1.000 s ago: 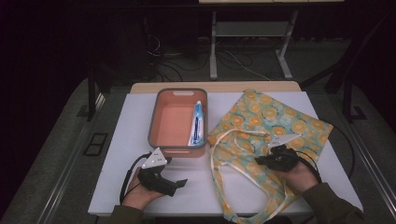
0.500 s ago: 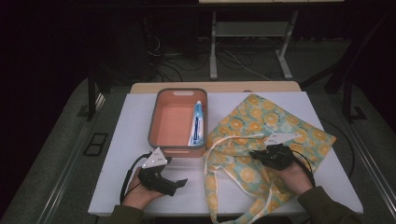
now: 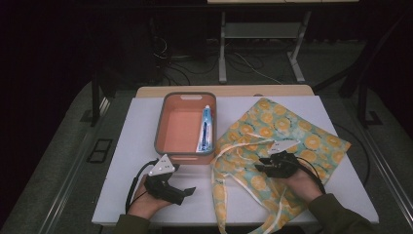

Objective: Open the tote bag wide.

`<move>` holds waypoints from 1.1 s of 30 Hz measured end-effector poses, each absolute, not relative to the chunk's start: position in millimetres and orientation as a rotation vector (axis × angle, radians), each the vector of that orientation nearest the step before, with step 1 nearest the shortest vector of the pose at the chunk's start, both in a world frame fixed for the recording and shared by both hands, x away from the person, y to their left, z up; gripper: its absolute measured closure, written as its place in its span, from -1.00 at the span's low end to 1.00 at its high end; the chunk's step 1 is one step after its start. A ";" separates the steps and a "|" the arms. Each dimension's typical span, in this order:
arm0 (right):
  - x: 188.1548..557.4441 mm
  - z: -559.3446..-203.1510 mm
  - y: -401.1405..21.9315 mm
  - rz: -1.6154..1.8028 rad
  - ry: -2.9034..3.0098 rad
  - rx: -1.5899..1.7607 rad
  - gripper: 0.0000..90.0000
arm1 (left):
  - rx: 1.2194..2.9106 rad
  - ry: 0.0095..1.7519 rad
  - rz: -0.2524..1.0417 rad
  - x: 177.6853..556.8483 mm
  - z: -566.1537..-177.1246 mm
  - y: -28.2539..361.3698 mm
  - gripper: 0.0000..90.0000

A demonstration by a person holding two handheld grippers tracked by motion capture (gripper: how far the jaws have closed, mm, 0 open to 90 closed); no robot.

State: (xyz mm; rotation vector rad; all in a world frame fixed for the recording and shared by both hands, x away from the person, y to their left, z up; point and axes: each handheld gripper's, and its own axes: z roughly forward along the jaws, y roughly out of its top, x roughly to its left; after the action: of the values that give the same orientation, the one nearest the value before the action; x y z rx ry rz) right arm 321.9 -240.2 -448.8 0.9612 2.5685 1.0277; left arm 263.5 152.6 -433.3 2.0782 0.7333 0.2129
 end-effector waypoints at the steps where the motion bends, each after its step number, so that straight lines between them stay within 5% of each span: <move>1: 321.9 -448.8 -240.2 1.028 2.569 0.961 0.66 | 2.079 0.733 0.213 263.6 -433.4 152.5 -0.99; 6: 323.2 -448.5 -244.1 1.043 2.570 0.984 0.95 | 2.080 0.729 0.213 263.7 -433.1 152.5 -0.99; 33: 340.6 -402.8 -273.7 1.326 2.331 1.073 0.97 | 2.075 0.710 0.191 262.2 -432.5 154.2 -0.99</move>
State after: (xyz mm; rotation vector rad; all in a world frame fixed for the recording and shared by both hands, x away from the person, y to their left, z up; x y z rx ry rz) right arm 340.6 -273.7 -402.8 1.0732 2.3309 1.3264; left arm 262.2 154.2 -432.5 2.0752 0.7101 0.1907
